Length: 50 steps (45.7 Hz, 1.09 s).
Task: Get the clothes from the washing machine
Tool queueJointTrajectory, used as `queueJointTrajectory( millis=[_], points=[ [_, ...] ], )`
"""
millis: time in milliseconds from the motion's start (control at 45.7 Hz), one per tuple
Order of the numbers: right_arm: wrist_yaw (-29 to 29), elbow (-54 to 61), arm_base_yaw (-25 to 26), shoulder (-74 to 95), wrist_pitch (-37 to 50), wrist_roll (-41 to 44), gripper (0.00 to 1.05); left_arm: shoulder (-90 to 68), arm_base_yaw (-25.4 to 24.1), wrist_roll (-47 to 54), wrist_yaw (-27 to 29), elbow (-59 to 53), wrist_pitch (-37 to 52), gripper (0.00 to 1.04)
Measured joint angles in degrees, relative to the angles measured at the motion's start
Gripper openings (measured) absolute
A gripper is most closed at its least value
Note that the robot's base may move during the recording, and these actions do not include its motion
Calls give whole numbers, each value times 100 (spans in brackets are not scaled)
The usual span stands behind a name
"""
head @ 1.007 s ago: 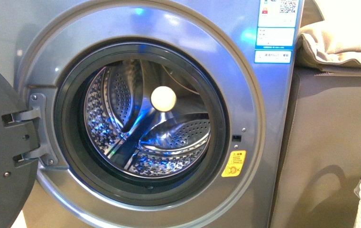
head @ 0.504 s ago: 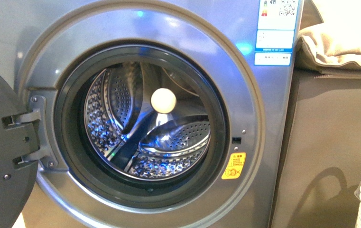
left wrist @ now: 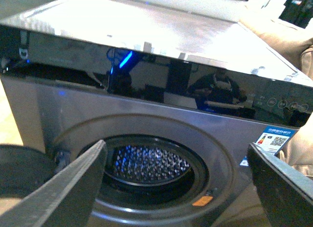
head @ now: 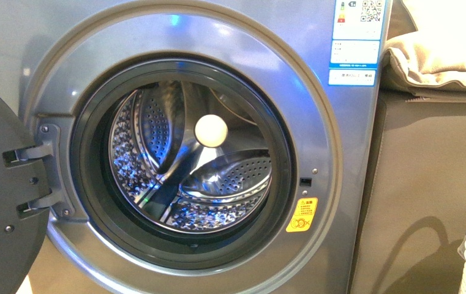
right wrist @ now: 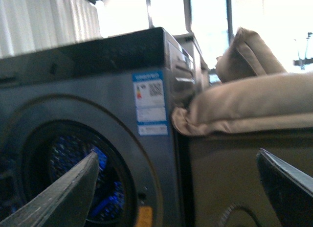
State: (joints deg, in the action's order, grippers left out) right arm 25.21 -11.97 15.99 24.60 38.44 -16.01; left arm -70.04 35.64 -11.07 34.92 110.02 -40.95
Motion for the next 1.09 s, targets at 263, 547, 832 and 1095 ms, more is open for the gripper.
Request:
queueJointTrajectory(
  millis=[263, 547, 832, 1095],
  points=[
    [-2444, -46, -1534, -1182, -3934, 1405, 53, 2546, -951, 935, -968, -4415, 2533, 44],
    [-2496, 363, -1576, -1788, -4022, 1563, 9, 3825, -1875, 1019, -1893, -7246, 3528, 3],
    [-2514, 664, -1578, -1998, -3943, 1585, 2, 4645, -2538, 1067, -2490, -8671, 4107, 4],
    [-2514, 852, -1576, -2157, -3908, 1587, 2, 5285, -3447, 1073, -3458, -9628, 4391, 4]
  ],
)
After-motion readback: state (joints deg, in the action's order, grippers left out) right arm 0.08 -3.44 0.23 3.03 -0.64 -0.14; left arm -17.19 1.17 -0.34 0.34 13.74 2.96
